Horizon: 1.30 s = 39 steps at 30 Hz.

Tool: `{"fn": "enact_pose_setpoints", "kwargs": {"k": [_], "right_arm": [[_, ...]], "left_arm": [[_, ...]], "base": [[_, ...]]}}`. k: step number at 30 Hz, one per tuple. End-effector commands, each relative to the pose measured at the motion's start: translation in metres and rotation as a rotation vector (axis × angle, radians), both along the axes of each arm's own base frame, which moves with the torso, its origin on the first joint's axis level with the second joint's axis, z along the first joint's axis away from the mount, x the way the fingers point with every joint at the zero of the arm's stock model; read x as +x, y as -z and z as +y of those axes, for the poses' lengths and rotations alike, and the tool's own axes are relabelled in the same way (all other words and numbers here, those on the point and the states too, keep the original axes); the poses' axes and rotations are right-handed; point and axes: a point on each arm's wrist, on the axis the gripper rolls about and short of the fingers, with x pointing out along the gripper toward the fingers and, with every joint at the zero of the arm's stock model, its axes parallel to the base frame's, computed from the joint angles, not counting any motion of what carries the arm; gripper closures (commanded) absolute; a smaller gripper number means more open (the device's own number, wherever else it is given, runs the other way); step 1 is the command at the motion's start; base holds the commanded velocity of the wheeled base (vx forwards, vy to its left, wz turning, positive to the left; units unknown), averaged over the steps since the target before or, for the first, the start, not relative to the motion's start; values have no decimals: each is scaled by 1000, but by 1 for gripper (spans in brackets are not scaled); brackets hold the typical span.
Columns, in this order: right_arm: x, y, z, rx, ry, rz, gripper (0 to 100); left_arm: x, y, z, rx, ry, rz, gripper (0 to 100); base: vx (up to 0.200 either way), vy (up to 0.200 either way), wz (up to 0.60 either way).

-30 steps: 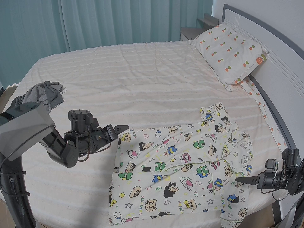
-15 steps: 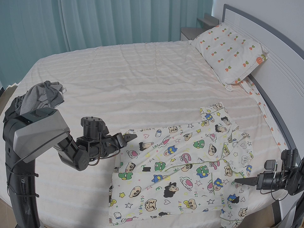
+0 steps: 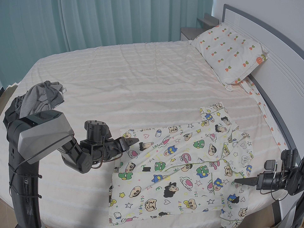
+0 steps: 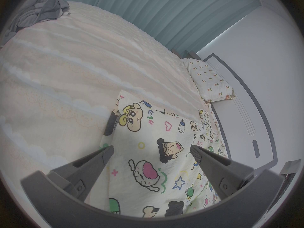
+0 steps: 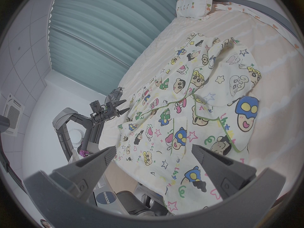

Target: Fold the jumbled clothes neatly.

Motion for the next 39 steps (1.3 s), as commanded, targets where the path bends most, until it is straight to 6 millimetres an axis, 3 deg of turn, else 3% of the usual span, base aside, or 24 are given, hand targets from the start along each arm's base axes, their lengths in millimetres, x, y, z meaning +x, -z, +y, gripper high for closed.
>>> {"fn": "enact_pose_setpoints", "kwargs": {"k": [1,10,15,26,27,39], "right_arm": [[-4,2,1,4,0,19,0],[-4,3,1,5,0,27,0],[-4,3,1,5,0,25,0],[-4,6,1,-5,-8,25,0],[-4,6,1,-6,-9,26,0],[-4,6,1,-7,-9,25,0]], "left_arm": [[0,1,2,4,-8,2,0],[1,3,2,8,-10,4,0],[7,14,-1,12,-10,12,0],[14,13,-3,19,-32,-11,0],[14,14,-4,18,-31,-9,100],[23,10,-1,31,-87,-46,100]], "base": [[0,0,0],[0,0,0],[0,0,0],[0,0,0],[0,0,0],[0,0,0]]}}
